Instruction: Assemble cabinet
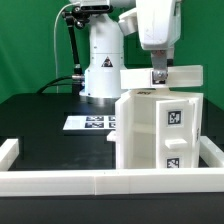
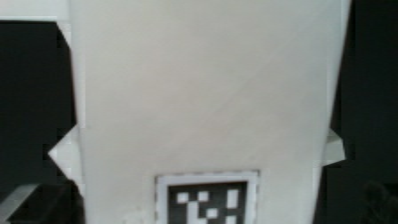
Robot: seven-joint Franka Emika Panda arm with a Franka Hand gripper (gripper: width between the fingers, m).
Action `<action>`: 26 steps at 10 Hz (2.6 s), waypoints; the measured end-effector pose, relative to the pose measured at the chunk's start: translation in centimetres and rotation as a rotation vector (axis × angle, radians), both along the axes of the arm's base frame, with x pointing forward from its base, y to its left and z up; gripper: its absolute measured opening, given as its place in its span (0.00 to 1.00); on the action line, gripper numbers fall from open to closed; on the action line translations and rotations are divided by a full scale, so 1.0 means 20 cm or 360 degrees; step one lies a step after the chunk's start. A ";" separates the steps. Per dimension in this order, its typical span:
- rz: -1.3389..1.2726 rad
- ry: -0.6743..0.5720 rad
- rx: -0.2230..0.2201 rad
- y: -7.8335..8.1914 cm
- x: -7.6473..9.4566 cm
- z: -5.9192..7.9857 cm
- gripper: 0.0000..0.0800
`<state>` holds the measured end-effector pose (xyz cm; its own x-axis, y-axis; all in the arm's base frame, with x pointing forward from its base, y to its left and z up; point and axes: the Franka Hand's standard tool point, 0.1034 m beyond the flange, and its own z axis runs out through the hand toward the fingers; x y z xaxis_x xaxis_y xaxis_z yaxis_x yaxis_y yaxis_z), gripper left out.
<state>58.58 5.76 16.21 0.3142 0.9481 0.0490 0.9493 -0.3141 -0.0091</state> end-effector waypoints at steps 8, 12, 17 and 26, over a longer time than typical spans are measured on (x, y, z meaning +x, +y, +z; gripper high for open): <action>-0.0438 0.0026 0.0000 -0.01 0.00 -0.01 0.70; -0.1222 0.0053 0.0013 -0.01 0.00 -0.02 0.70; -0.2079 0.0093 0.0024 0.00 0.00 -0.02 0.70; -0.3465 0.0165 0.0117 0.04 0.01 -0.02 0.70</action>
Offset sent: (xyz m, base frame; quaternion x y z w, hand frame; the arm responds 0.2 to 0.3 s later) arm -0.0010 0.0007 -0.0008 -0.0003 0.0033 0.0066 1.0000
